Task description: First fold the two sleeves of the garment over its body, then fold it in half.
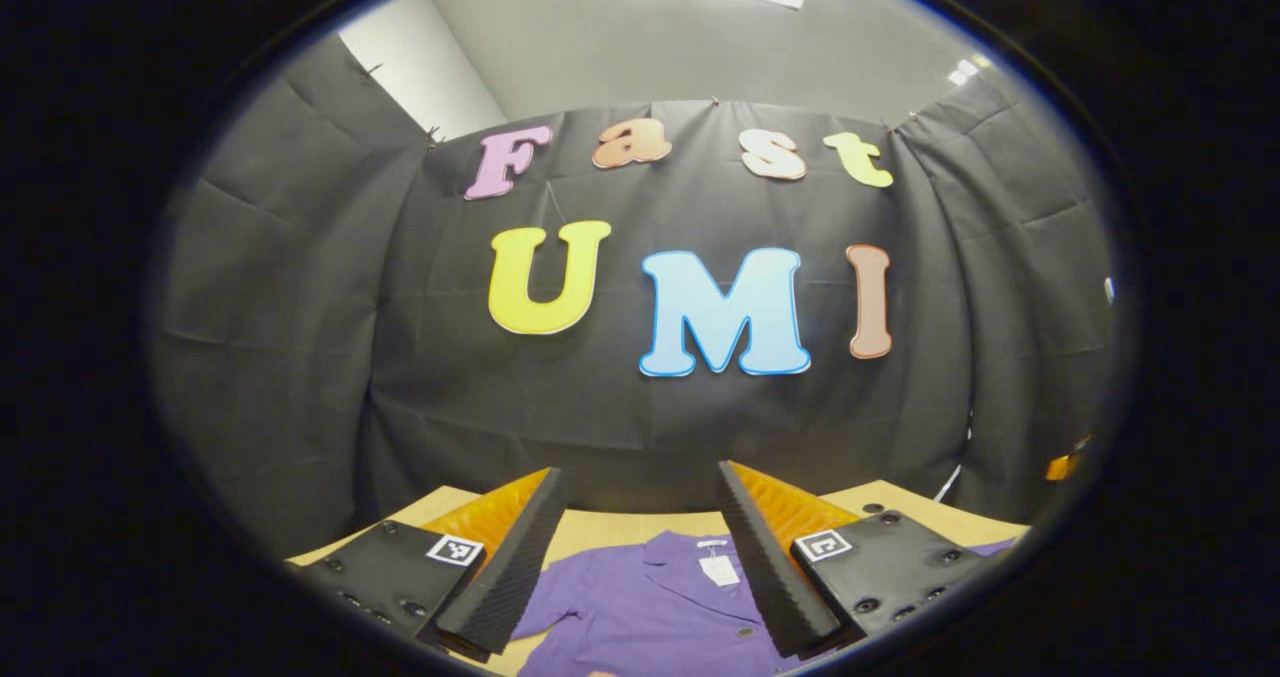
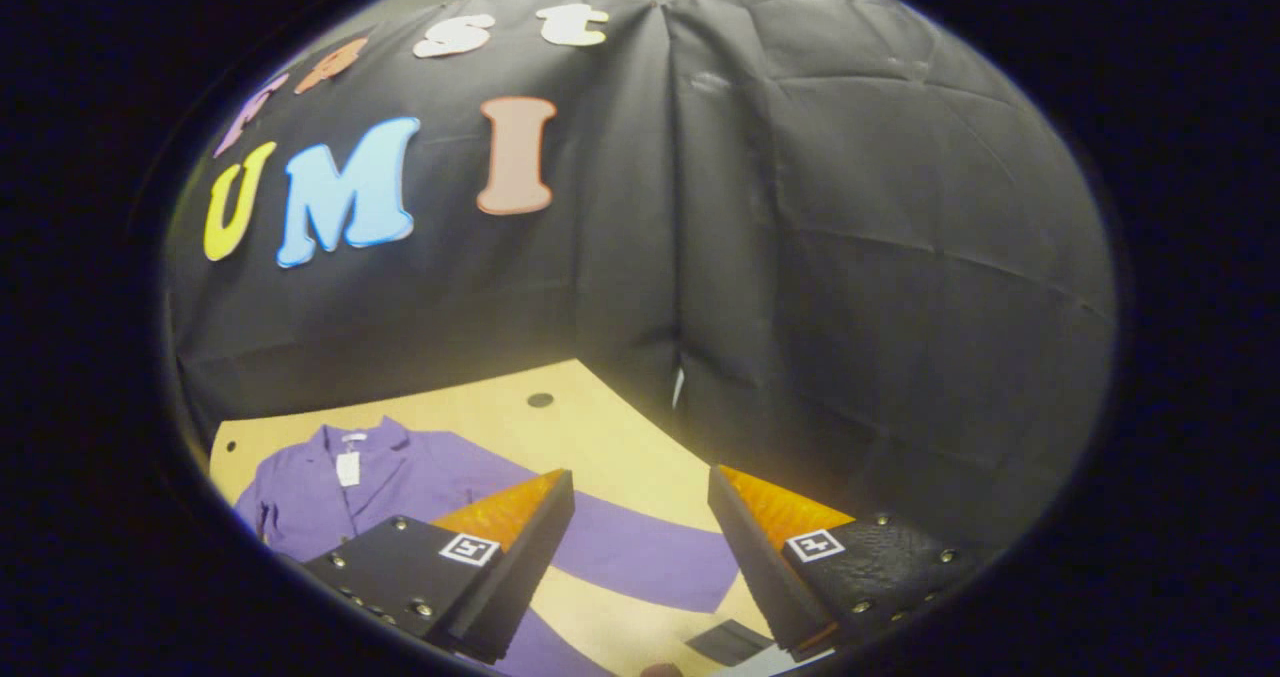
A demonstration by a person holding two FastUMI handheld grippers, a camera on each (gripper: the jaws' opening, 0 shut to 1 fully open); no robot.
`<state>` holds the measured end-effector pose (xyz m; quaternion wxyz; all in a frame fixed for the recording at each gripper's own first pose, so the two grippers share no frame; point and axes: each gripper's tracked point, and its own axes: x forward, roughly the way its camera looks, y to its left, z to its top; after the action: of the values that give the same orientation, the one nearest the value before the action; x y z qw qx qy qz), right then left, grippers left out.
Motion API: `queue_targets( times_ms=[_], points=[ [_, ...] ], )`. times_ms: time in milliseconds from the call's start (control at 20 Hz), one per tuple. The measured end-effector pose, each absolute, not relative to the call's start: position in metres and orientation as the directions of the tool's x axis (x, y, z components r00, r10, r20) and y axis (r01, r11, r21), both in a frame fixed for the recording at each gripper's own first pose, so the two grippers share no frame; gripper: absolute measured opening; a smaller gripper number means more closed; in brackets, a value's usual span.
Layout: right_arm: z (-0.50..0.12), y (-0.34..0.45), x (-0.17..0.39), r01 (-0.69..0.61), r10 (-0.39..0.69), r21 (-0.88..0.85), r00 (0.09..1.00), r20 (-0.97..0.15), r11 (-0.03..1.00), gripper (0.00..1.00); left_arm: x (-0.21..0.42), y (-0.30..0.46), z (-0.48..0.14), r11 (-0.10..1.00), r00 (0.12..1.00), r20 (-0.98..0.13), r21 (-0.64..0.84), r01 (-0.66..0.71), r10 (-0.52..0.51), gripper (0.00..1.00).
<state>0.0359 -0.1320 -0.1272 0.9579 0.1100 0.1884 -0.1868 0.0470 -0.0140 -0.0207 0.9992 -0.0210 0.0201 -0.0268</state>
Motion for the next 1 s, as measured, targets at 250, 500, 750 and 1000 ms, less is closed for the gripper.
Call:
queue_targets(
  times_ms=[250,500,750,1000],
  points=[
    [-0.215,-0.169,0.043,0.553,-0.330,0.178,0.692,-0.642,0.814,0.89,0.051,0.001,-0.025,1.000,0.998,-0.054,-0.016,0.013,-0.014,0.96],
    [-0.298,-0.179,0.040,0.641,-0.228,0.165,0.483,-0.846,0.749,0.90,0.054,0.019,-0.035,0.999,0.996,-0.077,-0.015,-0.036,0.034,0.96],
    [-0.336,-0.172,0.043,0.678,-0.134,0.197,0.403,-0.905,0.709,0.91,0.055,0.034,-0.039,0.997,0.993,-0.090,0.004,-0.071,0.071,0.96],
    [-0.352,-0.181,0.042,0.698,-0.128,0.171,0.354,-0.926,0.695,0.91,0.050,0.044,-0.042,0.996,0.991,-0.101,0.011,-0.089,0.090,0.96]
  ],
)
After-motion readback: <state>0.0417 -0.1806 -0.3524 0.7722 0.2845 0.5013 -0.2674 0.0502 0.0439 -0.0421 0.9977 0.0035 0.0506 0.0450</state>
